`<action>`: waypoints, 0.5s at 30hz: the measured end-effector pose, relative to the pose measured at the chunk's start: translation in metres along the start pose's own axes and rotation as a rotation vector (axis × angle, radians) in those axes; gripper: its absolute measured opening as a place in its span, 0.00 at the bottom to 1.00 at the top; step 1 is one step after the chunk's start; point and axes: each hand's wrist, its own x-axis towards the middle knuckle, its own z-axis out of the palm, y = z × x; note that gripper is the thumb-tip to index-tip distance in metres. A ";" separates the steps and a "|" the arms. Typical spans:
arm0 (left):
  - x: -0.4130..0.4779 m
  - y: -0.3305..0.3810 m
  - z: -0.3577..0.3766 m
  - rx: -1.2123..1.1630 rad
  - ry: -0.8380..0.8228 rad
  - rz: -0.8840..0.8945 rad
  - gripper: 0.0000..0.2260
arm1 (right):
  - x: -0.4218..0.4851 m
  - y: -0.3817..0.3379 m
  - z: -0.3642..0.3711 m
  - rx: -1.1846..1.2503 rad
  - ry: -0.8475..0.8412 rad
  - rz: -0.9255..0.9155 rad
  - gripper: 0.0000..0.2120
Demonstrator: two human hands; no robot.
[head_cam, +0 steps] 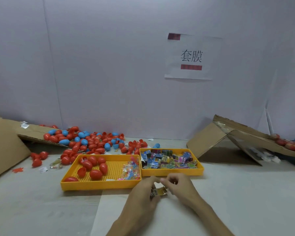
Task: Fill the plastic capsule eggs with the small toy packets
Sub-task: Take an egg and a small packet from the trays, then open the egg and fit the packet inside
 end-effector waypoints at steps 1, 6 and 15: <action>0.000 0.000 0.000 0.005 0.006 0.003 0.17 | -0.003 0.001 0.001 -0.054 -0.035 0.003 0.18; -0.001 0.000 0.001 0.031 0.025 -0.019 0.18 | -0.009 0.001 -0.003 -0.038 -0.069 -0.007 0.13; 0.002 -0.001 0.002 0.029 0.010 -0.017 0.19 | -0.005 0.001 -0.004 -0.028 -0.091 0.049 0.09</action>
